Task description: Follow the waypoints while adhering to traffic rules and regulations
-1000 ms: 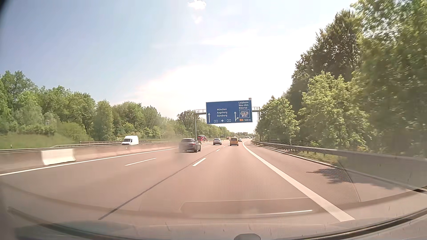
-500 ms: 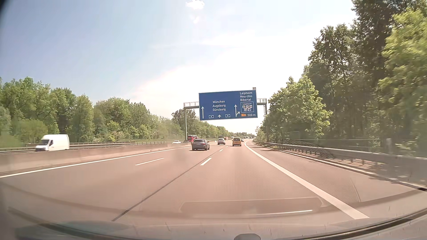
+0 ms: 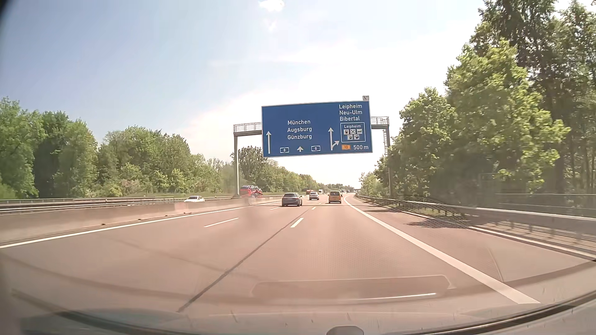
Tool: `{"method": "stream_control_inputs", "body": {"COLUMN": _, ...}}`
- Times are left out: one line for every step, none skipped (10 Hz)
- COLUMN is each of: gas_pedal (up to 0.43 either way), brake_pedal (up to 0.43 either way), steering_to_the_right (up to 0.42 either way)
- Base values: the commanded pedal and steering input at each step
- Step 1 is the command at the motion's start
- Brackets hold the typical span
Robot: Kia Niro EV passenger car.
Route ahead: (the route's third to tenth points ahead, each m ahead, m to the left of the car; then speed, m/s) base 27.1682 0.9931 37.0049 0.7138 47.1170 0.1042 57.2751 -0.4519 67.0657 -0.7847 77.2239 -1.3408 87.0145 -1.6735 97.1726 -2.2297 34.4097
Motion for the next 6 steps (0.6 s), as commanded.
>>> {"method": "stream_control_inputs", "body": {"gas_pedal": 0.331, "brake_pedal": 0.000, "steering_to_the_right": 0.001}}
{"method": "stream_control_inputs", "body": {"gas_pedal": 0.331, "brake_pedal": 0.000, "steering_to_the_right": 0.001}}
{"method": "stream_control_inputs", "body": {"gas_pedal": 0.331, "brake_pedal": 0.000, "steering_to_the_right": 0.001}}
{"method": "stream_control_inputs", "body": {"gas_pedal": 0.331, "brake_pedal": 0.000, "steering_to_the_right": 0.001}}
{"method": "stream_control_inputs", "body": {"gas_pedal": 0.331, "brake_pedal": 0.000, "steering_to_the_right": 0.001}}
{"method": "stream_control_inputs", "body": {"gas_pedal": 0.331, "brake_pedal": 0.000, "steering_to_the_right": 0.001}}
